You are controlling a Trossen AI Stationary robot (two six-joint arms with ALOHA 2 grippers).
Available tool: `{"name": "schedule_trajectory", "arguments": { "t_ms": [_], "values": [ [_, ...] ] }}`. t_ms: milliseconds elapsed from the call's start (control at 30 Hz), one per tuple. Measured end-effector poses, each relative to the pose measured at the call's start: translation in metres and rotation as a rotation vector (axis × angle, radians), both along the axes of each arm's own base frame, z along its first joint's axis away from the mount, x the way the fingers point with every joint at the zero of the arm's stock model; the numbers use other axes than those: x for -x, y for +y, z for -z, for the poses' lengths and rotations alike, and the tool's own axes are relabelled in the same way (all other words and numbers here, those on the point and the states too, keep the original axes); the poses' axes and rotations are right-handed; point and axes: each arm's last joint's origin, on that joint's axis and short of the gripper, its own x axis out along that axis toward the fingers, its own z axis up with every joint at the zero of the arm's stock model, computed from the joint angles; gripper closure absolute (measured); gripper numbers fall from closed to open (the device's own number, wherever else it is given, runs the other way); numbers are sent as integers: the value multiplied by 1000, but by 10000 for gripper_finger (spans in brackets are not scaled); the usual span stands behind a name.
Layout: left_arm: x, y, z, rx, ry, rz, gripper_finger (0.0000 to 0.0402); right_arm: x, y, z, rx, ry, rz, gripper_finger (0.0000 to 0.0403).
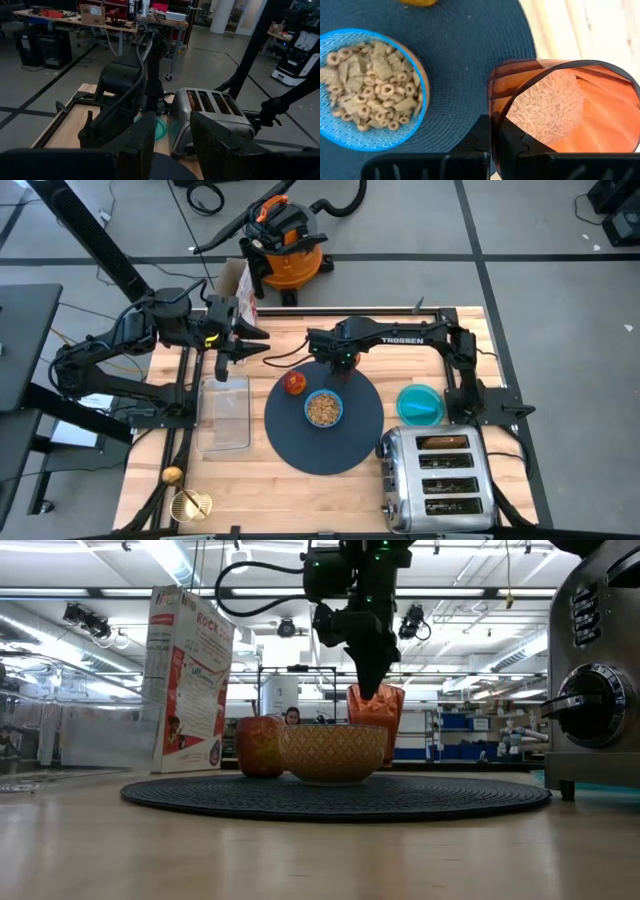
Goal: Arrange a breakfast setting
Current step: Put the brown glass on the tablemat to the top right of the blue bowl
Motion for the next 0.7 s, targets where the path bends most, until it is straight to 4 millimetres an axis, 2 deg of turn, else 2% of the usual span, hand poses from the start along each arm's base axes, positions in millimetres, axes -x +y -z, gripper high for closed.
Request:
{"name": "schedule_trajectory", "arguments": {
  "t_ms": [267,433,600,700],
  "values": [
    [0,0,0,0,1,0,271,2,-4,3,-28,28,-19,390],
    [0,0,0,0,3,0,271,-1,6,13,-39,77,-49,390],
    [0,0,0,0,3,0,271,-5,10,12,-31,40,-64,390],
    [0,0,0,-1,4,0,271,-4,10,12,-25,57,-72,376]
  ]
}}
